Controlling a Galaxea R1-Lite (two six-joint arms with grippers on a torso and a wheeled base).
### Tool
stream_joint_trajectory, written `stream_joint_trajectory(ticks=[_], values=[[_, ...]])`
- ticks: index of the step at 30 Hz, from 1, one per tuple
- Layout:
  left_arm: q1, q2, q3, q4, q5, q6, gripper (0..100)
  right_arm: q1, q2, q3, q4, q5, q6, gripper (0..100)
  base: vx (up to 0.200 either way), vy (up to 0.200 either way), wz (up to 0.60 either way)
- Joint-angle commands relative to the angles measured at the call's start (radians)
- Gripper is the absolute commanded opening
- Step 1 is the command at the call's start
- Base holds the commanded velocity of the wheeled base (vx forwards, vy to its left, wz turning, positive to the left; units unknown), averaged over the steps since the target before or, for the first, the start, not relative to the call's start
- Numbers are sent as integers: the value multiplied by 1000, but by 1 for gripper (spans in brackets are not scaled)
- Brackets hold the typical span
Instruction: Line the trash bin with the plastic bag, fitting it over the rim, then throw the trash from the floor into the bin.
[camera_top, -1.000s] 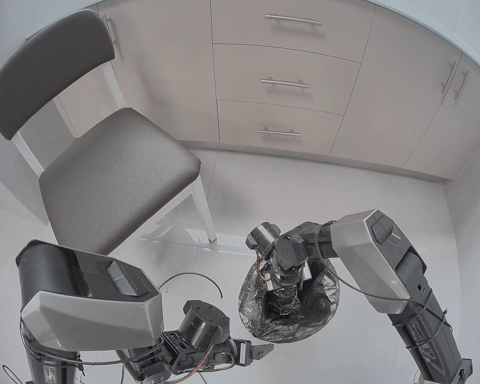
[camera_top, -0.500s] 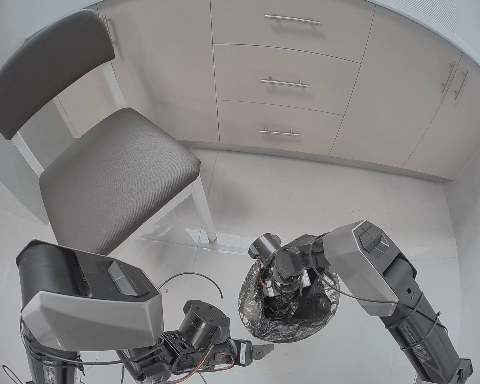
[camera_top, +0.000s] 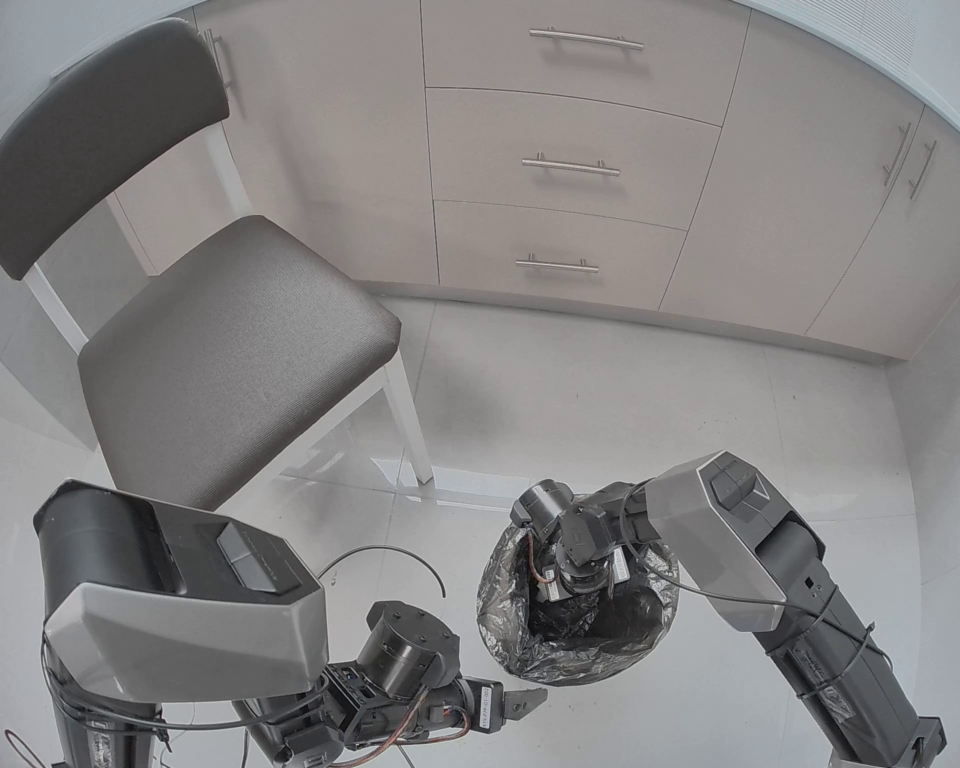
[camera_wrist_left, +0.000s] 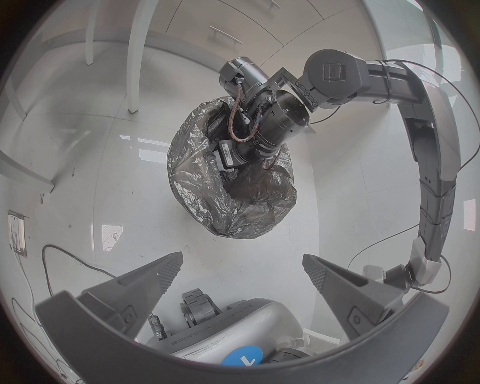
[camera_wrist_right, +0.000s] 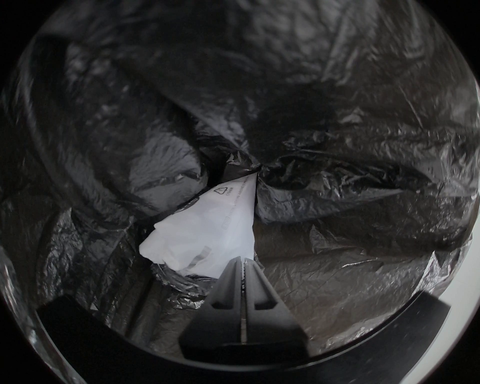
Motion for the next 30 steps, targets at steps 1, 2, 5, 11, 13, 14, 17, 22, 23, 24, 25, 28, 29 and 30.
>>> stream_joint_trajectory(ticks=[1,2,5,11,13,14,17,22,23,24,25,28,29,30], values=[[0,1,0,-1,0,0,100,-2,1,0,-1,0,-1,0,0,0,0],[0,1,0,-1,0,0,100,5,-13,0,1,0,-9,0,0,0,0],[0,1,0,-1,0,0,100,14,-45,0,2,-18,-31,0,0,0,0],[0,1,0,-1,0,0,100,29,-70,0,4,-41,-44,0,0,0,0],[0,1,0,-1,0,0,100,29,-70,0,4,-41,-44,0,0,0,0],[0,1,0,-1,0,0,100,29,-56,0,1,-41,-44,0,0,0,0],[0,1,0,-1,0,0,100,28,-27,0,-1,-43,-43,0,0,0,0],[0,1,0,-1,0,0,100,17,10,0,-4,-52,-40,0,0,0,0],[0,1,0,-1,0,0,100,14,13,0,-2,-54,-40,0,0,0,0],[0,1,0,-1,0,0,100,12,21,0,-4,-54,-41,0,0,0,0],[0,1,0,-1,0,0,100,8,29,0,-4,-54,-44,0,0,0,0],[1,2,-2,-1,0,0,100,-2,52,0,-14,-52,-46,0,0,0,0],[1,2,-2,-1,0,0,100,-6,62,0,-27,-52,-49,0,0,0,0],[1,2,-2,-1,0,0,100,-8,67,0,-34,-52,-50,0,0,0,0]])
